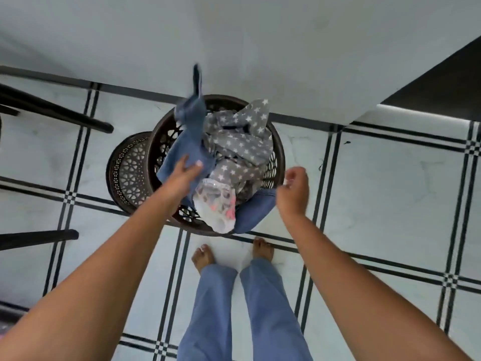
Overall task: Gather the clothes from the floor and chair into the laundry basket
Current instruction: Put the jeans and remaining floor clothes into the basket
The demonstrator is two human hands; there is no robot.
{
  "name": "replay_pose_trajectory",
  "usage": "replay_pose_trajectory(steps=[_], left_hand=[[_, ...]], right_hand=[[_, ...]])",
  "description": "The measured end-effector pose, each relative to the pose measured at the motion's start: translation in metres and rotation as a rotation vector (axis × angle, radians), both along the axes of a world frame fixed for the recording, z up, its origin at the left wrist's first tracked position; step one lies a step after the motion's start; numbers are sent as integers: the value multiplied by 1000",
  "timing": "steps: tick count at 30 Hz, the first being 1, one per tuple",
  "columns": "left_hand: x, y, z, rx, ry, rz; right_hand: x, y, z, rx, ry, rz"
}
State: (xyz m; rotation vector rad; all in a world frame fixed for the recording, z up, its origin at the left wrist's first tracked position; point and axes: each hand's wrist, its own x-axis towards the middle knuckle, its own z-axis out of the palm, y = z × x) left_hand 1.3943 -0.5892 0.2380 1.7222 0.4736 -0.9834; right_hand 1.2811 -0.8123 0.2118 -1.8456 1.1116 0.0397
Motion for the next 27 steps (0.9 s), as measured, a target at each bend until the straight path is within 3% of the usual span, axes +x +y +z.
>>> replay_pose_trajectory(steps=[3,5,7,9,11,14,16,19,23,25,27], left_hand=[[-24,3,-39,237,-125,-704],[-44,5,-60,451,-189,-1078],[-65,8,-67,538,-129,-1277],[-82,16,-67,569,-94,-1353],[-89,24,-61,559,-198,-1366],[-92,43,-53,488,-348,-1463],[-92,59,-54,478,-425,-1523],[-99,77,-56,465,-464,-1463],[-120,108,-60,457,-501,-1444],[-134,124,-62,492,-573,-1440],[-145,138,-63,557,-626,-1326]], right_hand=[[-25,-13,-49,99,365,347],[-35,-9,-70,173,399,543],[-40,-10,-86,106,376,614],[-39,-20,-83,15,410,637],[-35,-27,-60,-1,367,478],[-22,-15,-4,-10,96,86],[-8,12,31,-34,-54,46],[25,59,53,-51,-193,180],[73,106,24,-221,-256,557],[89,120,-8,-410,-65,827],[96,124,-41,-479,245,1037]])
